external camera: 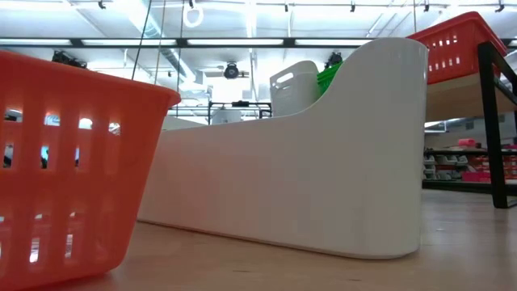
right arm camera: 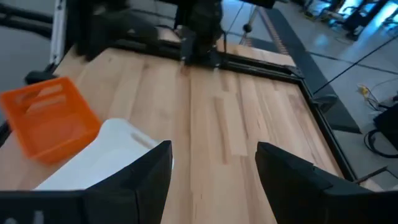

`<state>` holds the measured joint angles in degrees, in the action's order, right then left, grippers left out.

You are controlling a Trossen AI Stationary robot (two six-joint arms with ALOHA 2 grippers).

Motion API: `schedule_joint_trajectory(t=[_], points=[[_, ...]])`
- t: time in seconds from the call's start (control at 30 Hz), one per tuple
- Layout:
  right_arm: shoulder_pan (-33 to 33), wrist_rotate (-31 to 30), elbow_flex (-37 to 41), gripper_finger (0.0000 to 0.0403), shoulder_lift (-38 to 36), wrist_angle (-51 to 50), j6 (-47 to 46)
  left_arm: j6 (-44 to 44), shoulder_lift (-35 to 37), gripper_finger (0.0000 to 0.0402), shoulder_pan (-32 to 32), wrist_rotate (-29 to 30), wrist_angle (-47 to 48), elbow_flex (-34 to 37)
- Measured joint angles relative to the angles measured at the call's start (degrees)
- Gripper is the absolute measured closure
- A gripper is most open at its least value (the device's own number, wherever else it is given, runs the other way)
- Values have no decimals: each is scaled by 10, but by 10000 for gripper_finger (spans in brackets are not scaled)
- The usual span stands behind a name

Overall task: Stack baskets on shelf by color
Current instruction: Stack the orange bin on top of the orange bin on the shelf

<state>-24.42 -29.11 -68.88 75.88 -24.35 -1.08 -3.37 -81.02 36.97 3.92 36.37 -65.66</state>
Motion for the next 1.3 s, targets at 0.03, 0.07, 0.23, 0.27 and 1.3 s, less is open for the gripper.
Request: schedule_joint_trajectory(t=[0.03, 0.07, 0.23, 0.27, 1.3], points=[[3, -2, 13, 167, 0, 20, 1, 9, -19, 307, 11, -1, -2, -7], [6, -3, 25, 167, 0, 35, 1, 13, -38, 296, 21, -2, -1, -14], [10, 3, 42, 167, -1, 36, -6, 14, -114, 222, 49, -10, 11, -50], [7, 2, 42, 167, -1, 29, -18, 10, -127, 205, 54, -14, 15, -59], [-67, 13, 42, 167, -7, 67, -22, -81, -351, 365, 132, 9, 77, -187]])
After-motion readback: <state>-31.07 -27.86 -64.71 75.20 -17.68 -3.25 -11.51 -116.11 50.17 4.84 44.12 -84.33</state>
